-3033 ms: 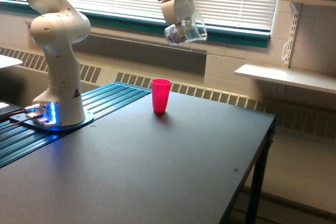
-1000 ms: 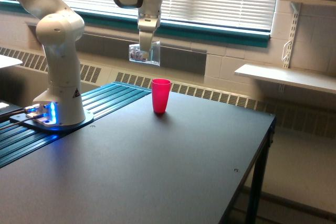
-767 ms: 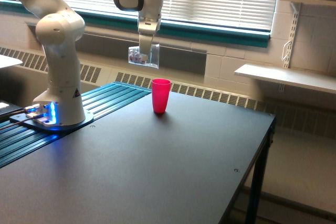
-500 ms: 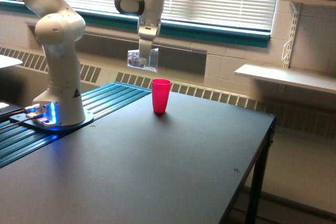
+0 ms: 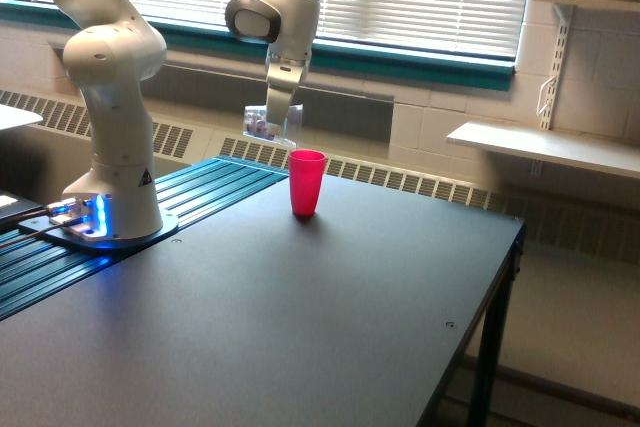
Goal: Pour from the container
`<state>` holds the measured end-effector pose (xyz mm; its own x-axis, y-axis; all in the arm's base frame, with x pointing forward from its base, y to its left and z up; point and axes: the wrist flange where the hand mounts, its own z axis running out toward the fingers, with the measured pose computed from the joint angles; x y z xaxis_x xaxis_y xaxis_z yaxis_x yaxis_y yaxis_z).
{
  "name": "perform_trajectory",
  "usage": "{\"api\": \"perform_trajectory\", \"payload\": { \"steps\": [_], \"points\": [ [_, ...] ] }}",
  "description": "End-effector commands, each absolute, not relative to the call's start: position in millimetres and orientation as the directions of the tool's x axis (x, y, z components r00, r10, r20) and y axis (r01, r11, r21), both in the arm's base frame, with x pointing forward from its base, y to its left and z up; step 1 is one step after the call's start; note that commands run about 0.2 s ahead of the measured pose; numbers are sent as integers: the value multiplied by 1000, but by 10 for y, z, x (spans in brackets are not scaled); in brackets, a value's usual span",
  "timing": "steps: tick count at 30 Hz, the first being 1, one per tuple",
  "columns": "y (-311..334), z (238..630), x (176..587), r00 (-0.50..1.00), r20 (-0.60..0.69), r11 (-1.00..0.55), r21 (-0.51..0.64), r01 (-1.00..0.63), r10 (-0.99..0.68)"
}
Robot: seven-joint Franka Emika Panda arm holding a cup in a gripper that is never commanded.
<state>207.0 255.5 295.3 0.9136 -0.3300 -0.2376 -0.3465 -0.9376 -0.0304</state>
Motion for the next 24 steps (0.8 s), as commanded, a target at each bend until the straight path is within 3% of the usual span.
{"api": "perform_trajectory", "payload": {
  "steps": [1,24],
  "points": [
    [2571,3003,2239,901,-242,-923,-50,-382,-360],
    [2650,3007,2249,877,-282,-912,-12,-409,-390]
  ]
}}
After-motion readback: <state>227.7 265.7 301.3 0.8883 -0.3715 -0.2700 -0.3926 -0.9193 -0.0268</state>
